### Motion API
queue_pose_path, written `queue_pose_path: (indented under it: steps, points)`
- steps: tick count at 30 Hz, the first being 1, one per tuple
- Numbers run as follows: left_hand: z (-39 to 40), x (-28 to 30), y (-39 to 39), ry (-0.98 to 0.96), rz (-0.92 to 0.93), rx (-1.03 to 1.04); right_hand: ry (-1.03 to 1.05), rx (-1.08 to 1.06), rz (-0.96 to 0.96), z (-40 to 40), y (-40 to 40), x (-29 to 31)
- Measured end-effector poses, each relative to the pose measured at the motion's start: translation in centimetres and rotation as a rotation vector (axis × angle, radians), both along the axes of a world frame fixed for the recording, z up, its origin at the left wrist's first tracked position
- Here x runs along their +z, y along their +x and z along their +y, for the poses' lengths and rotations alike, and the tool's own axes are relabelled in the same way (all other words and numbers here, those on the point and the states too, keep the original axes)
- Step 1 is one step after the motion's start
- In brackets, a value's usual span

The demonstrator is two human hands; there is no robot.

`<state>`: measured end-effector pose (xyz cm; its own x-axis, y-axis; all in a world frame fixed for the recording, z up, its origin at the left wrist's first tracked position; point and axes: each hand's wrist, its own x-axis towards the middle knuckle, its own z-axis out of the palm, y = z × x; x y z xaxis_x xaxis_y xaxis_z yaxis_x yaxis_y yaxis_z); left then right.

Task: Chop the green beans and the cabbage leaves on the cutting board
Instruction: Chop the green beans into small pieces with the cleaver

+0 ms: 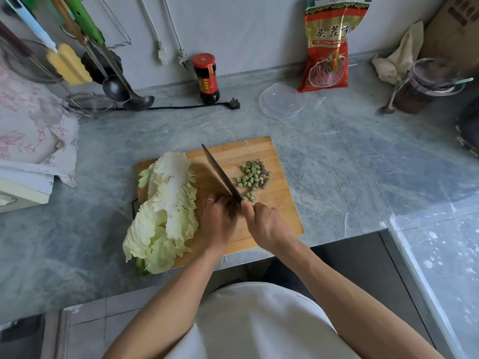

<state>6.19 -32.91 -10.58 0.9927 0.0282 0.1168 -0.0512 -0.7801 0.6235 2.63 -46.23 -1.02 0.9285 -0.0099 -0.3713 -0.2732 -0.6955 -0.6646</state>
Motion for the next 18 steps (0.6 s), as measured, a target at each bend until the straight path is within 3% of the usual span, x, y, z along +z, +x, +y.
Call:
queue_pose_path:
  steps: [6, 13, 18]
  points:
    - [0.0, 0.3, -0.1, 0.02, -0.031, -0.017, 0.021, -0.058, 0.088, -1.9, 0.6, 0.9]
    - [0.4, -0.2, -0.5, 0.022, -0.037, -0.067, 0.065, -0.075, 0.066, -2.9, 0.9, 1.4]
    - [1.1, -0.4, -0.8, -0.08, -0.072, -0.089, 0.072, -0.047, 0.01, -2.7, -0.6, 1.5]
